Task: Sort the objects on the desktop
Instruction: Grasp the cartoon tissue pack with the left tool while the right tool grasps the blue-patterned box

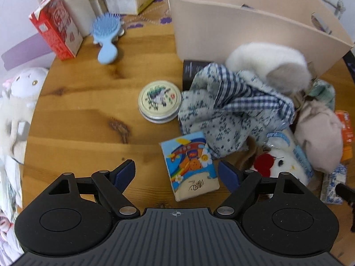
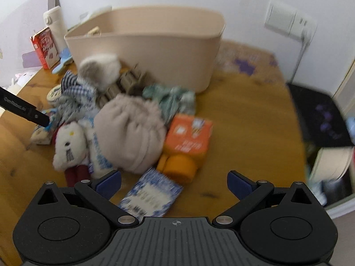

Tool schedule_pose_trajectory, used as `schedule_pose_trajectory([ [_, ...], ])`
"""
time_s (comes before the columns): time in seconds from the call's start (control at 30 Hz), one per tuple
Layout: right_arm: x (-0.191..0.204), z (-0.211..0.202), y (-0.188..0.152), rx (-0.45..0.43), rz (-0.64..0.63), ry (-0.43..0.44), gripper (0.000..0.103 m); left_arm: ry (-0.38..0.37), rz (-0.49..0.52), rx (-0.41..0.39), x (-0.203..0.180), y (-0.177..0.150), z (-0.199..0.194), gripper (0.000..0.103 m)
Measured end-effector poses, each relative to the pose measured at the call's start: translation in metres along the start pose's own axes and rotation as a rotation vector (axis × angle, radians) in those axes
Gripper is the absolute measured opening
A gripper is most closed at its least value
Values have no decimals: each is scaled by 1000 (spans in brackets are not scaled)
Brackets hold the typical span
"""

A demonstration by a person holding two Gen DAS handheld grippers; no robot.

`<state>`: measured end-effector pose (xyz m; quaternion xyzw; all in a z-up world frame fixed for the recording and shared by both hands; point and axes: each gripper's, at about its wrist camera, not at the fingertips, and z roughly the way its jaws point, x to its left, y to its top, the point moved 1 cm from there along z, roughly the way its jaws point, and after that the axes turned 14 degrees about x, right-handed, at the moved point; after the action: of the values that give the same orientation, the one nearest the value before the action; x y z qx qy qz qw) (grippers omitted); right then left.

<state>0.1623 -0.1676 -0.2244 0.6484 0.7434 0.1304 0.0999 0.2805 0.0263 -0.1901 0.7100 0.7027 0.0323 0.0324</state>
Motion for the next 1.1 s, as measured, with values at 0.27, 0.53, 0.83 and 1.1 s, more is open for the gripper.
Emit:
schedule_pose_trajectory([
  [0.27, 10, 30, -4, 126, 22, 18, 95, 26, -59, 40, 2, 1, 22, 84],
  [0.53, 15, 31, -7, 120, -20, -10, 79, -31, -70, 31, 10, 1, 23, 78],
  [0.83, 4, 23, -8, 108, -40, 2, 46, -34, -24, 7, 5, -4, 18, 59],
  [1.1, -2, 18, -13, 101, -43, 1, 45, -55, 7, 13, 10, -12, 15, 46],
])
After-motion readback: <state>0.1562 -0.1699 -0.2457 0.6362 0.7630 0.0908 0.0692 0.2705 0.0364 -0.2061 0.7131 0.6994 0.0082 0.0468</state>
